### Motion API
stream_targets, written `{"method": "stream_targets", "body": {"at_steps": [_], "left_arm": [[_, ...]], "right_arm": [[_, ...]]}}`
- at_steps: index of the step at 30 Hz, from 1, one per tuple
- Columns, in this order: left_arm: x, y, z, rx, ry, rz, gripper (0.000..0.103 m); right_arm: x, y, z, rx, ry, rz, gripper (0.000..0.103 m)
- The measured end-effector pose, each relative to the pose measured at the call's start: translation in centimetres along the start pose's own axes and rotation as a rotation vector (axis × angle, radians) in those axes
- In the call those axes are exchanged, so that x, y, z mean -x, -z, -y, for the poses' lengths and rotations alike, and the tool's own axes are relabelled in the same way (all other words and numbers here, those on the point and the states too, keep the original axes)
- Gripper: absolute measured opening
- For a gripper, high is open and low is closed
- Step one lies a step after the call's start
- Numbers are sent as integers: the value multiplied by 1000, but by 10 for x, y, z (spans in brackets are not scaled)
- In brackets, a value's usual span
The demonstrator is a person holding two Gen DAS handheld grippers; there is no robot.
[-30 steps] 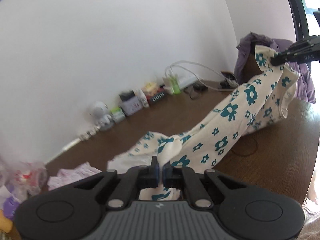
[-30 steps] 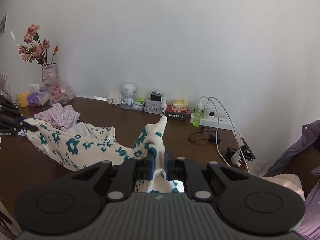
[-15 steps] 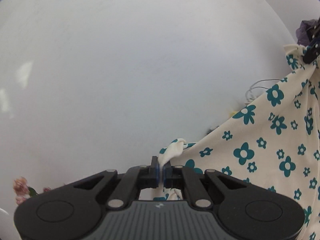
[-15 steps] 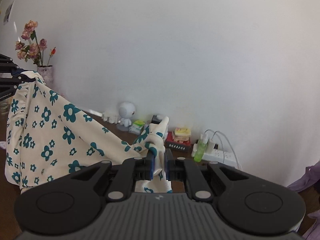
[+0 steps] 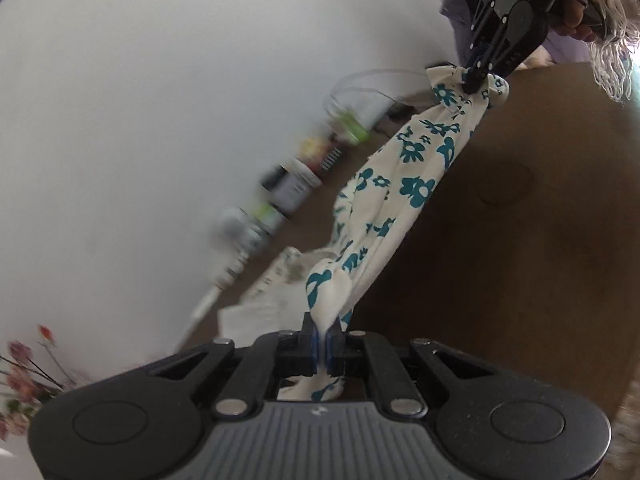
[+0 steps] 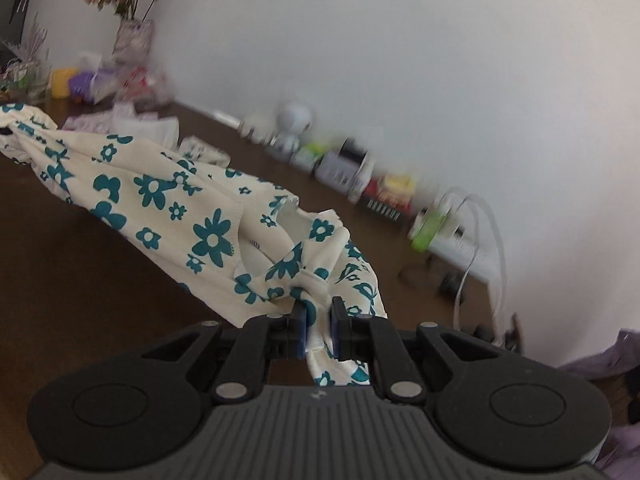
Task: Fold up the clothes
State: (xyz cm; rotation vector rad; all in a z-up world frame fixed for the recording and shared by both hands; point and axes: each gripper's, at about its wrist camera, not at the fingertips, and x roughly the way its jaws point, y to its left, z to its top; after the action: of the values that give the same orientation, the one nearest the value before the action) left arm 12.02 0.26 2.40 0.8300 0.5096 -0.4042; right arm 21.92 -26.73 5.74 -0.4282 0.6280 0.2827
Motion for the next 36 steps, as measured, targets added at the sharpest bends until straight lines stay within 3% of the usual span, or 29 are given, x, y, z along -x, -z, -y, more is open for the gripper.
{"method": "stream_targets", "body": {"at_steps": [3, 7, 9, 10, 12, 14, 17, 20, 22, 25, 29, 31, 32, 34, 36], "left_arm": [[-4, 29, 30, 65, 98, -45, 3], [-2, 37, 28, 114, 122, -32, 5], [-3, 39, 23, 154, 151, -40, 16], [-4, 40, 20, 176, 168, -46, 18], [0, 47, 10, 240, 212, -34, 45], [11, 50, -4, 327, 248, 0, 58], [24, 53, -34, 471, 249, 34, 66], [12, 53, -60, 529, 138, -7, 75], [-11, 56, -74, 547, 64, -70, 75], [-47, 62, -97, 590, 13, -149, 74], [-90, 72, -120, 658, 40, -222, 72], [-106, 75, -124, 686, 62, -250, 66], [-112, 77, -125, 696, 80, -259, 59], [-121, 80, -125, 723, 119, -278, 35], [-120, 81, -126, 752, 153, -271, 4]], "right_arm": [[-7, 60, -20, -50, -94, -101, 10], [16, 89, -32, -113, -84, -71, 16], [28, 92, -24, -161, -99, -72, 46], [34, 94, -18, -196, -117, -66, 51], [47, 98, -5, -264, -152, -54, 54], [54, 98, 13, -373, -205, -32, 61], [60, 94, 41, -525, -253, 12, 63], [48, 84, 50, -520, -158, -1, 63], [29, 78, 52, -488, -89, -34, 63], [-4, 69, 54, -447, -20, -66, 63], [-43, 51, 62, -429, 14, -86, 63], [-61, 41, 67, -429, 20, -96, 63], [-70, 36, 69, -426, 24, -102, 63], [-87, 28, 72, -419, 31, -117, 63], [-101, 25, 73, -422, 28, -137, 62]]}}
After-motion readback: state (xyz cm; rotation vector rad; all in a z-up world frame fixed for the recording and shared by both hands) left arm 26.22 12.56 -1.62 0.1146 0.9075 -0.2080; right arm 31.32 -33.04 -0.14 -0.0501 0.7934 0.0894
